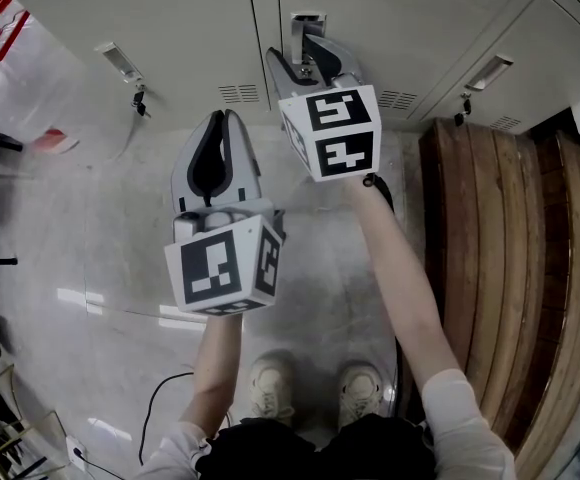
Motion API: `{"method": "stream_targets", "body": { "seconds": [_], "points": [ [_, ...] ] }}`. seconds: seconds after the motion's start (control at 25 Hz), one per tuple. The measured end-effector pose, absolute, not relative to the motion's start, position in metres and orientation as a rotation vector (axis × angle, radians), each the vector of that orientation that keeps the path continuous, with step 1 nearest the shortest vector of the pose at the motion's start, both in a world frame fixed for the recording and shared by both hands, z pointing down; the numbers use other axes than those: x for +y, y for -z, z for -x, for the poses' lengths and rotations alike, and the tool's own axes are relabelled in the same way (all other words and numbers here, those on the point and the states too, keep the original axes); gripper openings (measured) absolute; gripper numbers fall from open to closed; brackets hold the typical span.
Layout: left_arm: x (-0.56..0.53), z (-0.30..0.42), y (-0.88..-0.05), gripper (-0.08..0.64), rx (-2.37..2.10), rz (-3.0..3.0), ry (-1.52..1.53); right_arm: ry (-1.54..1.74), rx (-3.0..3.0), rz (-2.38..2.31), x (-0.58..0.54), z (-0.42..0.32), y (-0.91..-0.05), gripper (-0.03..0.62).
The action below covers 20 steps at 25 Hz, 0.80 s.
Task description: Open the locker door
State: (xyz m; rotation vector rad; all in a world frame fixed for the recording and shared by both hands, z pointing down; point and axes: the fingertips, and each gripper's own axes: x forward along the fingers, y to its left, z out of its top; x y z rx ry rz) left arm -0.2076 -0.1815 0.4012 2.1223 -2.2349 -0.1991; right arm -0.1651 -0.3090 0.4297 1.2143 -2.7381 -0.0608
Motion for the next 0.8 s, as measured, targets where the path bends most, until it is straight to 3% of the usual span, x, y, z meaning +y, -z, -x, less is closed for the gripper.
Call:
{"method": "stream_targets", "body": {
  "seconds": [0.8],
  "points": [
    [-0.178, 0.19, -0.411, 0.022, -2.089, -2.191, 0.141, 0.096, -2.753, -1.21, -0.265, 0.145, -0.428, 0.1]
  ]
}}
